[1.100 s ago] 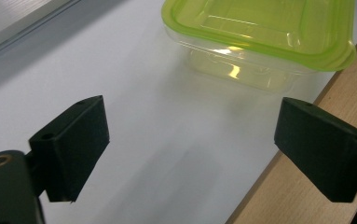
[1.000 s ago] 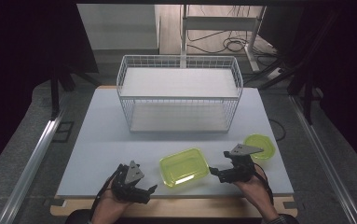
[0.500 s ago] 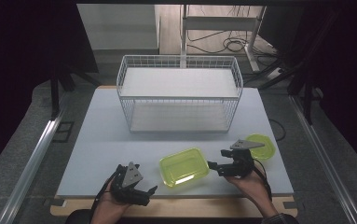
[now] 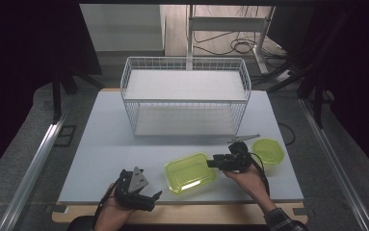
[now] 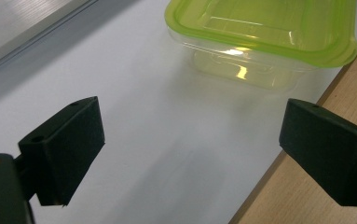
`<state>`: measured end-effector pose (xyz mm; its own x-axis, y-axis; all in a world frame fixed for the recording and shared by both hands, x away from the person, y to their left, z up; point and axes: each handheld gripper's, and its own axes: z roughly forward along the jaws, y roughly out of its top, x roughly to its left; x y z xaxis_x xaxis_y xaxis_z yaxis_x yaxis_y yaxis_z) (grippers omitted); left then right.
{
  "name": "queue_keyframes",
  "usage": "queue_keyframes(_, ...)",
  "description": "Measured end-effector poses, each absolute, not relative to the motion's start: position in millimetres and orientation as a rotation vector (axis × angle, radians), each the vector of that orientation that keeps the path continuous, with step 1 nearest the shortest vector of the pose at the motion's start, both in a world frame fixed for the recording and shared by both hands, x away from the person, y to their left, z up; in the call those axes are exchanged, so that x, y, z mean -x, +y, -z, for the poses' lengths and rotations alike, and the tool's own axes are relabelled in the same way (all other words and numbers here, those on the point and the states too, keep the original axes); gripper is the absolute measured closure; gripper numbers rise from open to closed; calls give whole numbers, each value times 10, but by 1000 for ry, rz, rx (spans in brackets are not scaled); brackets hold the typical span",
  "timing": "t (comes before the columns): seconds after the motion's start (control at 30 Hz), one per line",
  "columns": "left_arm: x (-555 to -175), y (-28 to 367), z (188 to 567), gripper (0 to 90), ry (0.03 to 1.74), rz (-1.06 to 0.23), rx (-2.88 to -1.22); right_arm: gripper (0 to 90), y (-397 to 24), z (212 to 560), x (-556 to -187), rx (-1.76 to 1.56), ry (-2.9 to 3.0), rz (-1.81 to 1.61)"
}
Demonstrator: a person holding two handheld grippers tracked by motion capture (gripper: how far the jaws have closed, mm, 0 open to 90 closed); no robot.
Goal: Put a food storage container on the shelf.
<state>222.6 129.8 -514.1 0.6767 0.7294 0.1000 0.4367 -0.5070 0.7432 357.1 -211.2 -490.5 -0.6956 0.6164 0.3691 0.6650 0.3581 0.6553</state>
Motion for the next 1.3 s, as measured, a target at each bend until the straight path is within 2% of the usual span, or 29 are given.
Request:
queue_keyframes(0.6,-2216,1259,5158,67,867,-553,-2202,797,-2114,5027,-3723,1268,-2206,1182)
queue_keyframes(1.3,-2212,1267,5152,67,865,-566,-2205,812,-2224,4826,-3705,1270,-2107,1327)
